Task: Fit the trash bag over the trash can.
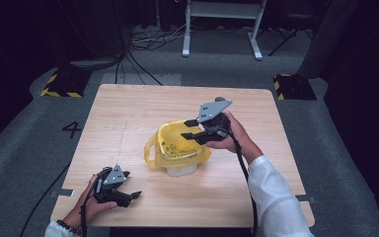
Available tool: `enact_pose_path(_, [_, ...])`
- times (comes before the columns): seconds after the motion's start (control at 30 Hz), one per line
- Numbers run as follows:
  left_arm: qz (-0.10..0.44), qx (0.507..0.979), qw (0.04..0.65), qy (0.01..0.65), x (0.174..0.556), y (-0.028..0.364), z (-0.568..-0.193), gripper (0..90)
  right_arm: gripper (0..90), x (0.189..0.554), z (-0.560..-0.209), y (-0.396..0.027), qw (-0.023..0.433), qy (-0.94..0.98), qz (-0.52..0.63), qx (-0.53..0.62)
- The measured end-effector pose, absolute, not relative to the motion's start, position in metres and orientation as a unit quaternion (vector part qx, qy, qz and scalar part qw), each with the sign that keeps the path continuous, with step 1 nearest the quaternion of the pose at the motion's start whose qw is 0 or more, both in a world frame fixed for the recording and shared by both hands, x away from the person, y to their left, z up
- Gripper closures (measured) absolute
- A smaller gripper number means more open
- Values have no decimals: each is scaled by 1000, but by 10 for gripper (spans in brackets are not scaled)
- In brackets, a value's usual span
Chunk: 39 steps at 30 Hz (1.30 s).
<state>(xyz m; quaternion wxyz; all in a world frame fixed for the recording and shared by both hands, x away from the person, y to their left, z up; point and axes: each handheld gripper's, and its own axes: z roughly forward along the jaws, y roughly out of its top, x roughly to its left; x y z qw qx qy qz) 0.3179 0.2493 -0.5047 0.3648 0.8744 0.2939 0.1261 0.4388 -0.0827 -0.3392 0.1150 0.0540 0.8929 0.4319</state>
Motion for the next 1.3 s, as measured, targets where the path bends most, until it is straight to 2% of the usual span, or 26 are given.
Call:
enact_pose_path(0.23, [122,875,366,293,320,250,-505,151,592,435,-344,-59,114,920,372,49])
enact_pose_path(0.4, [122,876,367,289,322,249,-505,149,586,435,-359,-42,108,951,273,95])
enact_pose_path(0.47, [121,876,367,289,323,249,-505,148,585,435,-359,-42,111,949,272,111])
enact_pose_path(0.53, [122,876,365,290,327,247,-505,148,544,437,-358,-43,114,950,254,139])
enact_pose_path(0.7, [119,877,367,288,333,245,-505,148,483,439,-360,-44,83,954,235,166])
enact_pose_path(1.03, [122,876,366,288,332,246,-505,150,331,439,-361,-45,96,944,235,212])
enact_pose_path(1.3, [119,877,368,285,331,247,-505,149,296,433,-356,-52,112,936,279,182])
